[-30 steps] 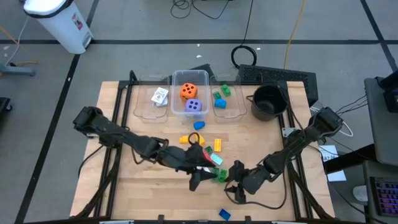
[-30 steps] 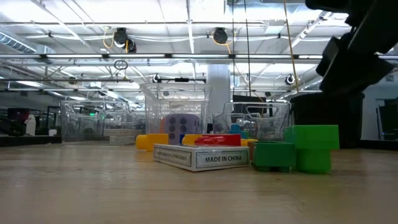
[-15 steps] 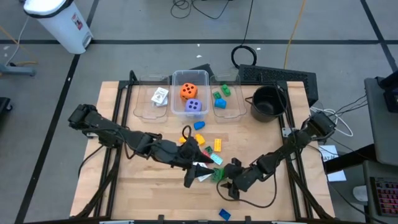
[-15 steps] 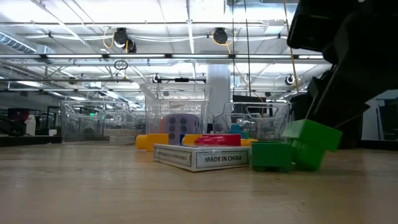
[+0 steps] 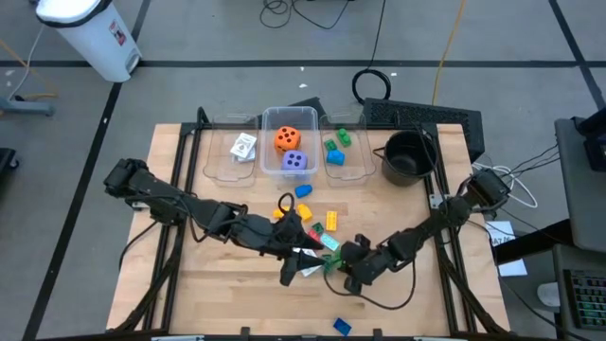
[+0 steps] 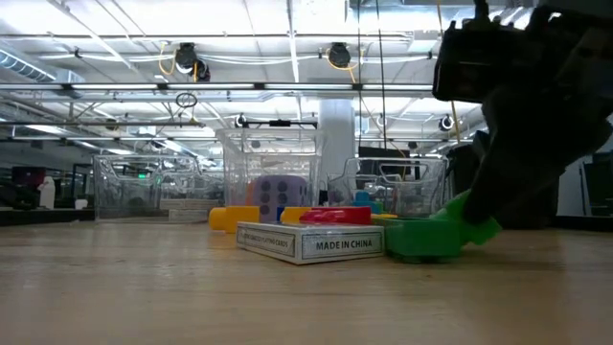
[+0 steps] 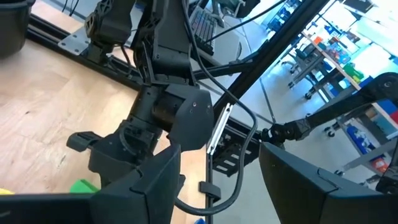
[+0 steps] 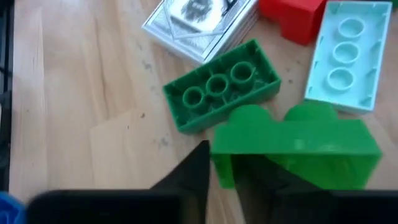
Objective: Pick & Place Toys
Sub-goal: Put the light green game piece into the right transparent bin
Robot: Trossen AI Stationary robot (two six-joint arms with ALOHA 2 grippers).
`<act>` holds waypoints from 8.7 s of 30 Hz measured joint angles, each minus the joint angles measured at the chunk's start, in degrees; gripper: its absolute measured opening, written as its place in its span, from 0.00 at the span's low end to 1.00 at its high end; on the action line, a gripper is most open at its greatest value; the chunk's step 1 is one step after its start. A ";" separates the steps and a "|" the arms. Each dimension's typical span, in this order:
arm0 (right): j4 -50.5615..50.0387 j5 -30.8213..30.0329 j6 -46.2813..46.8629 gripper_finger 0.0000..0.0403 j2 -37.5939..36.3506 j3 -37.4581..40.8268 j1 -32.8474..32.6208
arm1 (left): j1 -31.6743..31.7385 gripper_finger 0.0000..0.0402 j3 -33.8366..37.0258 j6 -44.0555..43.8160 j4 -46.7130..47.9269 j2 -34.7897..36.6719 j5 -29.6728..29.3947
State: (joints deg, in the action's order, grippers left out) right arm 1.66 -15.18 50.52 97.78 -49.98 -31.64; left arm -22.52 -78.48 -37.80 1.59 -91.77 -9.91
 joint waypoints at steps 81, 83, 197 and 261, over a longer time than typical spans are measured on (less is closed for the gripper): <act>60.64 36.52 7.34 0.00 -19.85 0.02 23.41 | 4.98 0.52 0.00 47.64 -0.14 8.54 -3.10; 60.49 36.70 7.34 0.00 -19.85 0.02 23.41 | 4.98 0.47 0.00 47.58 -0.04 8.46 -3.06; -21.47 9.33 -29.27 0.49 -16.83 -28.37 24.41 | 24.73 0.28 -22.49 19.21 47.86 -4.24 26.33; -29.41 -9.85 -30.22 0.28 -19.54 -25.73 39.42 | 29.17 0.73 -22.87 22.56 30.85 9.64 24.49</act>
State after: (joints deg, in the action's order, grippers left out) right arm -27.75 -25.03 20.30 78.24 -75.70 7.78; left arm 6.65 -101.35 -15.24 32.44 -82.13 14.58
